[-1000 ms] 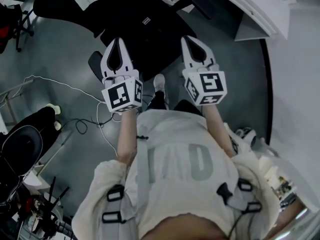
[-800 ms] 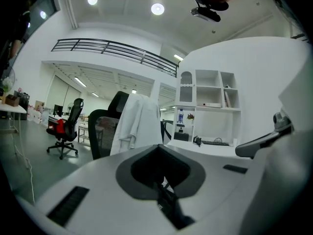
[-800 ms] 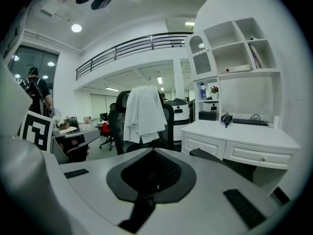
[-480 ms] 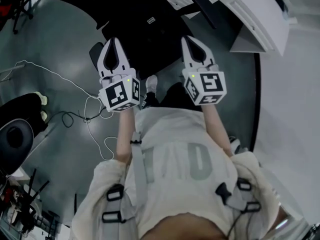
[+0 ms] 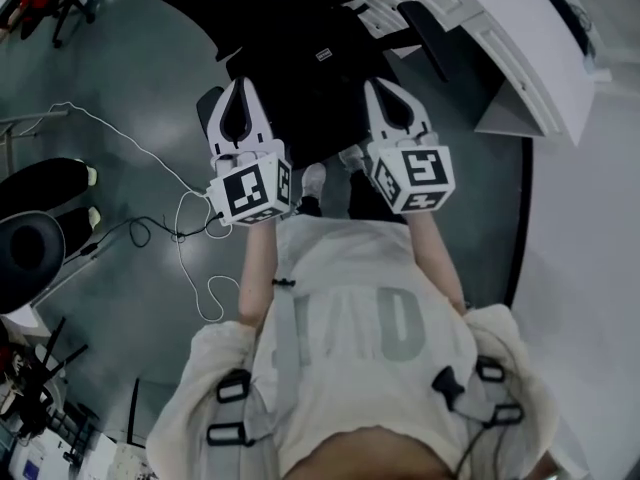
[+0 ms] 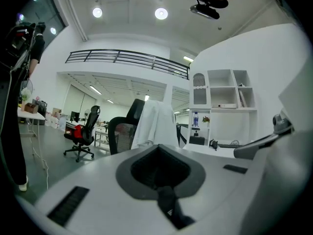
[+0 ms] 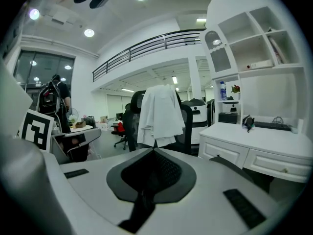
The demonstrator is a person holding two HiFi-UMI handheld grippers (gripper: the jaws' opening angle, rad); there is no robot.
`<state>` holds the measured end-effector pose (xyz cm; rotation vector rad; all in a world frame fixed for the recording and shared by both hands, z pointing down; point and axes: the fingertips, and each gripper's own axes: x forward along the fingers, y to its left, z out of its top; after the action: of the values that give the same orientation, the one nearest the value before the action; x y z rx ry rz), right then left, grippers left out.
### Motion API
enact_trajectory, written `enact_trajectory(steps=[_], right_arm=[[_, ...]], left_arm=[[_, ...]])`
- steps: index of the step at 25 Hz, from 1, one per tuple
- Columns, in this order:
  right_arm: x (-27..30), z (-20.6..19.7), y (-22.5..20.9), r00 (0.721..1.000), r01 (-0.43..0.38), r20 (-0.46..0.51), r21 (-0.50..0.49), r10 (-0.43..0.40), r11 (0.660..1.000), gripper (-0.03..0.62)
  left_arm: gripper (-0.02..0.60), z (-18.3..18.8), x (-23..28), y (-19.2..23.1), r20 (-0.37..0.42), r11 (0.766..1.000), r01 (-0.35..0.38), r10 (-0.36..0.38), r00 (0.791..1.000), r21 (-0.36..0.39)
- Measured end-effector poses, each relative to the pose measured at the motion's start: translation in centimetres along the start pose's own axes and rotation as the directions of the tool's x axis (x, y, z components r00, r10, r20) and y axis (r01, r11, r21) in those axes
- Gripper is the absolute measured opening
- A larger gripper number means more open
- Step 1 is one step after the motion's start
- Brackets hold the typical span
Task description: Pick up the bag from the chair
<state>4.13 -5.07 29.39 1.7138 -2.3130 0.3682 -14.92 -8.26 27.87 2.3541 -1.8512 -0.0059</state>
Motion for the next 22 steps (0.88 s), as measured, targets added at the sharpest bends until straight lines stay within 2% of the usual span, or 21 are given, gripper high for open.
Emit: enact_trajectory(steps=[6, 10, 18, 22], right_arm=[[2.3, 2.0, -1.0, 0.997, -0.047, 0.06, -0.042, 0.049, 0.998, 0.006], [3.2, 4.0, -3.1, 0.994, -0.059, 0.087, -0.061, 0.065, 0.996, 0.006], [4.8, 5.4, -6.0, 0.99, -0.063, 0.119, -0.074, 0.071, 0.995, 0.006], [5.0, 5.2, -6.8, 0.99, -0.069, 0.119, -0.047, 0.074, 0.997, 0.006]], left_arm=[[0.006, 1.1, 1.0, 0.2, 0.006, 0.997, -0.079, 0.079, 0.997, 0.017], [0.006, 2.4, 2.1, -0.7, 0.022, 0.991, -0.128, 0.127, 0.992, 0.032], [0.007, 3.6, 3.5, -3.1, 0.034, 0.989, -0.137, 0.135, 0.99, 0.063], [0.008, 3.4, 3.8, -3.5, 0.027, 0.987, -0.149, 0.148, 0.989, 0.064]])
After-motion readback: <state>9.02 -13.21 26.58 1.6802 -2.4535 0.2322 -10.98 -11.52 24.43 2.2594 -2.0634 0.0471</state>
